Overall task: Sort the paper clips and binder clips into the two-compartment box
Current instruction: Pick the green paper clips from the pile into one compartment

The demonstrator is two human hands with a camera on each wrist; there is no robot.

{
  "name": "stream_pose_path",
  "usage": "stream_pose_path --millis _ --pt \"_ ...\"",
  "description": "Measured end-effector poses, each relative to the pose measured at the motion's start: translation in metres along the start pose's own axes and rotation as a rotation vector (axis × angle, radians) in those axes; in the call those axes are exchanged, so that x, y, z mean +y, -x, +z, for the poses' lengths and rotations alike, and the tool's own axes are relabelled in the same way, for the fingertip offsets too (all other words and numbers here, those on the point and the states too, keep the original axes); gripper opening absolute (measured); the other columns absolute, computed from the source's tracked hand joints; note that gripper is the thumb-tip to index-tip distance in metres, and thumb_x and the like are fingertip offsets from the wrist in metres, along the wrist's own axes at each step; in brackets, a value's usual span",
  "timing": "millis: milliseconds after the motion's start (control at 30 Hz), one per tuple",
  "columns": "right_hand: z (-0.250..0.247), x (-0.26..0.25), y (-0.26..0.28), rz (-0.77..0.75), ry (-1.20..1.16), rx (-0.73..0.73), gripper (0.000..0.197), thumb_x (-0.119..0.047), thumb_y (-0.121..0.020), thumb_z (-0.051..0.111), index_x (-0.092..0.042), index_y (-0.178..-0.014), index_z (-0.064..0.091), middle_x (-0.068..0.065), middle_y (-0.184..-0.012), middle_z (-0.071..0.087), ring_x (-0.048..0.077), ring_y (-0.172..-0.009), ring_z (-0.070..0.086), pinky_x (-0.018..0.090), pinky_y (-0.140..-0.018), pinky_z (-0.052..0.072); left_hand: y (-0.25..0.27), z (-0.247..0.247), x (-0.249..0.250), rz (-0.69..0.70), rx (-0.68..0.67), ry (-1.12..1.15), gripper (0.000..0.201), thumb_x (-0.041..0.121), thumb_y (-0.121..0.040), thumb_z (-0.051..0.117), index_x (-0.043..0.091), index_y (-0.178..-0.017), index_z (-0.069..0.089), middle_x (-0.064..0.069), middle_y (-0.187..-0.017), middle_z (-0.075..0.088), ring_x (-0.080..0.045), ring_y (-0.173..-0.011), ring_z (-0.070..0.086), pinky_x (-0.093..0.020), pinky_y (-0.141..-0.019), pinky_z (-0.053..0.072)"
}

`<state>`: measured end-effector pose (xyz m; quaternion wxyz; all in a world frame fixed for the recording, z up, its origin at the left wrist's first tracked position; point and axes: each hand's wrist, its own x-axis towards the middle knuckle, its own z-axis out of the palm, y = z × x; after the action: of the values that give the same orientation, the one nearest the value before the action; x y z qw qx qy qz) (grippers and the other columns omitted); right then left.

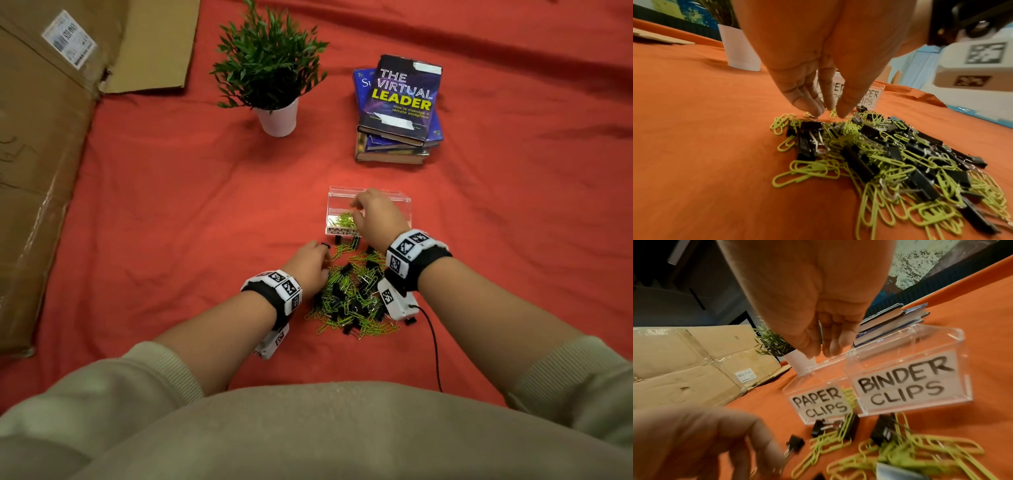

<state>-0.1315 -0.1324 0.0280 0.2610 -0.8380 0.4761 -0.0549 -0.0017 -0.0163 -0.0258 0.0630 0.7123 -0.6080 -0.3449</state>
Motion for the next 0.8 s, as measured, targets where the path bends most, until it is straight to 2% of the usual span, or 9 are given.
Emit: stream_pose_path --millis 67,133,267,333,500,600,733,800 --pt "0.006 0.005 0.013 -0.015 0.023 -0.031 0.020 -0.010 -0.093 0.049 -0.006 -0.104 0.065 0.008 -0.102 0.064 0.020 -0.085 0.062 0.030 -0.078 0.055 -0.004 0.001 0.005 0.033 0.058 -0.017 0.026 0.009 -0.087 0.055 0.008 -0.112 0.059 -0.007 -0.113 0.053 -0.025 -0.107 0.054 -0.035 -0.096 0.046" --pt "0.017 0.011 0.025 -0.003 0.097 -0.151 0.023 -0.009 -0.094 0.047 -0.009 -0.108 0.065 0.008 -0.099 0.067 0.019 -0.076 0.063 0.029 -0.068 0.057 -0.010 0.002 0.012 0.055 0.087 -0.024 0.025 0.008 -0.088 0.054 0.007 -0.111 0.060 -0.007 -0.115 0.053 -0.024 -0.108 0.053 -0.036 -0.097 0.046" --pt "0.039 0.024 0.033 0.015 0.244 -0.275 0.037 -0.004 -0.090 0.045 -0.015 -0.124 0.054 0.010 -0.103 0.064 0.026 -0.088 0.063 0.041 -0.075 0.057 -0.020 0.006 0.023 0.074 0.088 -0.061 0.026 0.003 -0.088 0.052 0.003 -0.113 0.060 -0.009 -0.116 0.052 -0.025 -0.107 0.053 -0.034 -0.095 0.045" --pt "0.044 0.027 0.036 -0.001 0.278 -0.254 0.031 -0.005 -0.090 0.047 -0.011 -0.119 0.055 0.010 -0.104 0.062 0.029 -0.093 0.061 0.043 -0.076 0.056 -0.023 0.009 0.026 0.062 0.088 -0.081 0.026 0.002 -0.088 0.052 0.002 -0.113 0.058 -0.009 -0.116 0.051 -0.026 -0.106 0.053 -0.035 -0.094 0.046" --pt "0.046 0.033 0.048 -0.061 0.296 -0.140 0.022 -0.012 -0.092 0.050 -0.003 -0.110 0.058 0.011 -0.105 0.061 0.030 -0.096 0.061 0.041 -0.077 0.055 -0.031 0.014 0.029 0.023 0.104 -0.105 0.030 0.009 -0.088 0.058 0.007 -0.118 0.054 -0.009 -0.119 0.053 -0.027 -0.113 0.051 -0.041 -0.096 0.047" --pt "0.044 0.043 0.054 -0.076 0.281 -0.118 0.017 -0.012 -0.092 0.047 -0.003 -0.097 0.060 0.012 -0.098 0.061 0.031 -0.089 0.060 0.038 -0.070 0.051 -0.031 0.014 0.030 0.033 0.113 -0.168 0.027 0.008 -0.088 0.058 0.006 -0.114 0.054 -0.009 -0.116 0.054 -0.027 -0.110 0.052 -0.040 -0.091 0.049" --pt "0.035 0.050 0.058 -0.014 0.138 -0.119 0.015 -0.014 -0.091 0.051 -0.003 -0.089 0.060 0.009 -0.090 0.057 0.026 -0.081 0.055 0.038 -0.072 0.051 -0.027 0.016 0.029 0.040 0.143 -0.239 0.015 0.010 -0.089 0.057 0.007 -0.104 0.054 -0.009 -0.108 0.051 -0.026 -0.098 0.054 -0.039 -0.078 0.051" --pt "0.028 0.049 0.059 0.104 -0.045 -0.087 0.011 -0.011 -0.090 0.050 -0.006 -0.084 0.058 0.008 -0.083 0.061 0.026 -0.074 0.059 0.037 -0.067 0.054 -0.026 0.016 0.027 0.041 0.126 -0.245 0.012 0.007 -0.087 0.057 0.008 -0.099 0.054 -0.008 -0.106 0.051 -0.026 -0.095 0.054 -0.040 -0.077 0.052"
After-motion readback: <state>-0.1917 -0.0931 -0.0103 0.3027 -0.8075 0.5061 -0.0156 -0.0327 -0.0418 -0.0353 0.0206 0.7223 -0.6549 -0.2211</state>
